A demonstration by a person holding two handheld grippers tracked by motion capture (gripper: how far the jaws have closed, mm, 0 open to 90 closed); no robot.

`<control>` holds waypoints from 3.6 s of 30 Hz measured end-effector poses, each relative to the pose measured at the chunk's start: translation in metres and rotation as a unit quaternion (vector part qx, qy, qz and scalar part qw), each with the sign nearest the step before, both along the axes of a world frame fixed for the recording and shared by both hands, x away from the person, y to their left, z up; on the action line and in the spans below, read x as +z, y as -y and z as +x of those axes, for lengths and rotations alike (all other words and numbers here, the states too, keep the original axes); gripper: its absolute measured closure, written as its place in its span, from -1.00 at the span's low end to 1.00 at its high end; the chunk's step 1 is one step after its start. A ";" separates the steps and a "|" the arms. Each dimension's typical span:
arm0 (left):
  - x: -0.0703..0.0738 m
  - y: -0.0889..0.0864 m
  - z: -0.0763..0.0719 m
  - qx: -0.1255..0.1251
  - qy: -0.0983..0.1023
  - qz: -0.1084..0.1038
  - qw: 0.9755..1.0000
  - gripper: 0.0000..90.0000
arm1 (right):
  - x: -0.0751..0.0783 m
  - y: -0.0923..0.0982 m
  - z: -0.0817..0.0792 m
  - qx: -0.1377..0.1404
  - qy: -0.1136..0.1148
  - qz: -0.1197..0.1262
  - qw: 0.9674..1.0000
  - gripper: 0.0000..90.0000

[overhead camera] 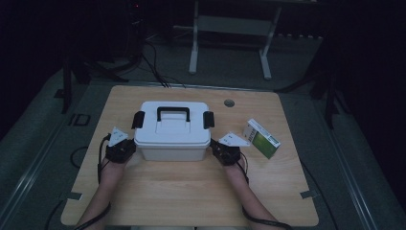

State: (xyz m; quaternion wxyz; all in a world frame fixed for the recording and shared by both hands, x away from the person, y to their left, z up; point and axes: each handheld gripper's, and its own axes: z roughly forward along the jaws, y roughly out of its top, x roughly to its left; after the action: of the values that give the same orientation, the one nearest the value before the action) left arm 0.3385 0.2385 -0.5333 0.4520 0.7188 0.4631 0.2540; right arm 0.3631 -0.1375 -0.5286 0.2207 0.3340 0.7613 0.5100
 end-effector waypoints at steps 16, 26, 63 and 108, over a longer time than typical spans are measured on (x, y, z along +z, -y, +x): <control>0.001 0.023 -0.020 -0.038 -0.002 0.001 0.999 0.99 | 0.000 0.031 -0.026 -0.003 -0.008 0.006 1.000 1.00; 0.003 0.036 -0.033 -0.057 -0.011 0.005 0.998 0.99 | 0.003 0.046 -0.042 -0.005 -0.015 0.000 1.000 1.00; 0.003 0.059 -0.074 -0.109 -0.015 -0.005 0.994 0.99 | 0.002 0.087 -0.089 0.007 -0.027 0.018 0.999 1.00; 0.010 0.023 -0.063 -0.110 -0.051 -0.024 0.992 0.32 | 0.004 0.121 -0.080 -0.019 0.010 0.016 1.000 0.51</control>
State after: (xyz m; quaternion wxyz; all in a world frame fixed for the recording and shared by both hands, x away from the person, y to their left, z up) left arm 0.2757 0.2150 -0.5232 0.4704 0.7662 0.4098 0.1544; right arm 0.2835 -0.2589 -0.5249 0.2324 0.3472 0.7444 0.5209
